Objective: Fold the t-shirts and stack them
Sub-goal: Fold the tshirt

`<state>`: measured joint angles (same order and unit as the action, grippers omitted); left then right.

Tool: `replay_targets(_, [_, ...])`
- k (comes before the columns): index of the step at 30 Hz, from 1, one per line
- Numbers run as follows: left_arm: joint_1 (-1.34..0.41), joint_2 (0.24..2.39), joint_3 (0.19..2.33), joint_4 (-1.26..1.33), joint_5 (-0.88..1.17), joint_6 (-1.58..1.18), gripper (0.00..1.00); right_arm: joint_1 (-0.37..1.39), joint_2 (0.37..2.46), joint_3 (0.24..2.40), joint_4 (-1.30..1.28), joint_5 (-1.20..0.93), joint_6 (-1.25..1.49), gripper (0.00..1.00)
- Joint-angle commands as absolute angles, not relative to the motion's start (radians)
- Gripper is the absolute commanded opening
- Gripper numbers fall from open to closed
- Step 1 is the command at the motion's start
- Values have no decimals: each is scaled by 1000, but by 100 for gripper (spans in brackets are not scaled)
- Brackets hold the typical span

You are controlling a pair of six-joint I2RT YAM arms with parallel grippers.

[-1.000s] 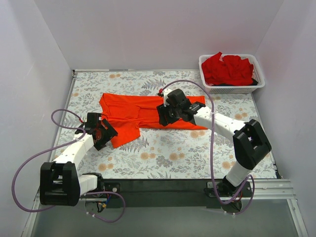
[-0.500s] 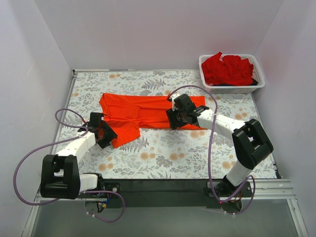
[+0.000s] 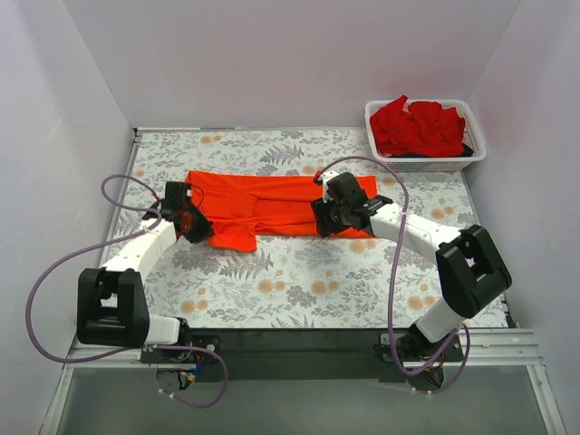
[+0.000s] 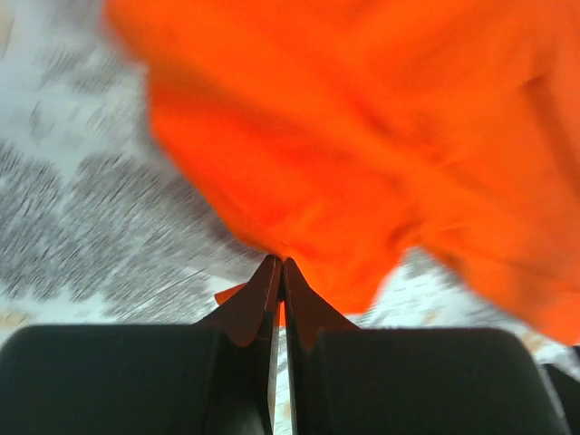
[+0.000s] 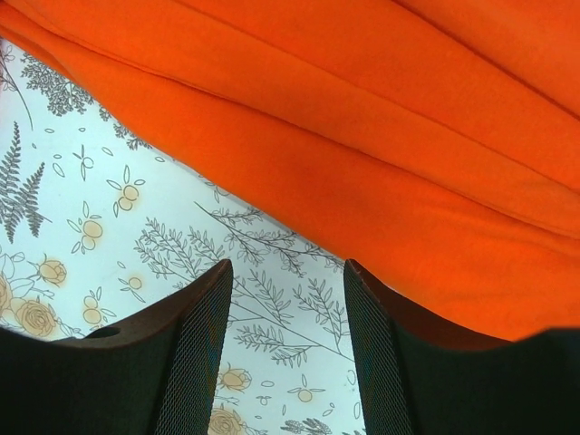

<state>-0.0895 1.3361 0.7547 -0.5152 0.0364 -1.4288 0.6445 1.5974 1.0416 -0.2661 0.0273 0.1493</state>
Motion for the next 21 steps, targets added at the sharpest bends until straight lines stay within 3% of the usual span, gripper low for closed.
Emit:
replay_targets(1, [-95, 1392, 951, -497, 58, -1419, 0, 630, 1537, 1019, -244, 41, 133, 58])
replay_targets(10, [-95, 1669, 1302, -462, 83, -1396, 0, 577, 1471, 982, -245, 43, 127, 58])
replay_targets(21, [-95, 1887, 1491, -414, 138, -1365, 0, 535, 1470, 968, -245, 43, 121, 58])
